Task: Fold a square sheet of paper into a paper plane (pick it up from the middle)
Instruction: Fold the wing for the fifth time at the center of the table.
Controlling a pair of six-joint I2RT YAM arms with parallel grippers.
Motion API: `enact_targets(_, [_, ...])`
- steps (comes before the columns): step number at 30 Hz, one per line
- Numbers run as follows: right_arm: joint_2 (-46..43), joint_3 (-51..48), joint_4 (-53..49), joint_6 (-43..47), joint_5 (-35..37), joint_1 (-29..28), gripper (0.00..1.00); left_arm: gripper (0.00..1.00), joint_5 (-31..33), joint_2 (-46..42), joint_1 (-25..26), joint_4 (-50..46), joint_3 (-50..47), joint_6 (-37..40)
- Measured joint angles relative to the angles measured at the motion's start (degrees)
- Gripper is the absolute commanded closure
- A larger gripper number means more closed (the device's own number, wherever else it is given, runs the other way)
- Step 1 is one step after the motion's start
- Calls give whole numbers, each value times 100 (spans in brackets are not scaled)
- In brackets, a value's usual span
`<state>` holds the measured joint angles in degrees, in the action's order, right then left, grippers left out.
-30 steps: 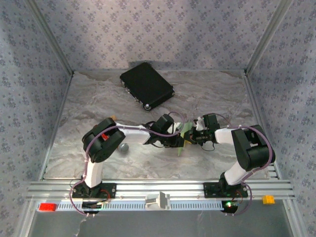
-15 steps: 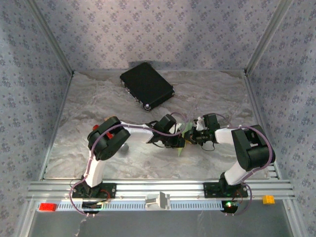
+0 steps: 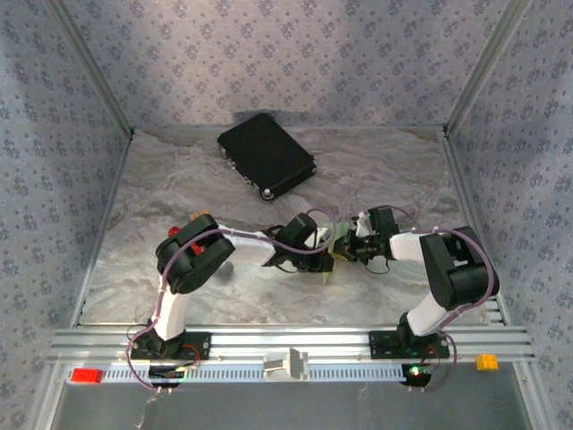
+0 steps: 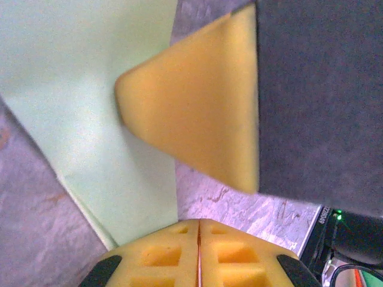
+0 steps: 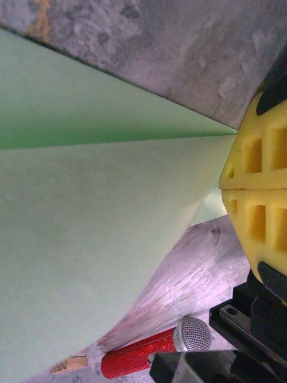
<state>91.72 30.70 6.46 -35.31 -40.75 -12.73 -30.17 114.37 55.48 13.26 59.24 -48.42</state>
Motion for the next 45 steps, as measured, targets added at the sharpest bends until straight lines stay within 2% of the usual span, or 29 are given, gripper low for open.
enact_targets(5, [-2, 0, -2, 0, 0, 0, 93, 90, 96, -175, 61, -96, -166, 52])
enact_targets(12, [-2, 0, -2, -2, 0, 0, 93, 83, 155, -479, 129, -446, -199, 120])
enact_targets(21, [-2, 2, -2, -2, 0, 0, 93, 83, 105, -306, 127, -579, 343, 195])
enact_targets(30, [-2, 2, -2, -2, 0, 0, 93, 85, 105, -55, 125, -713, 352, 216])
enact_targets(45, [2, 11, -20, -2, 0, 0, 93, 88, 114, -363, 114, 92, -468, 44])
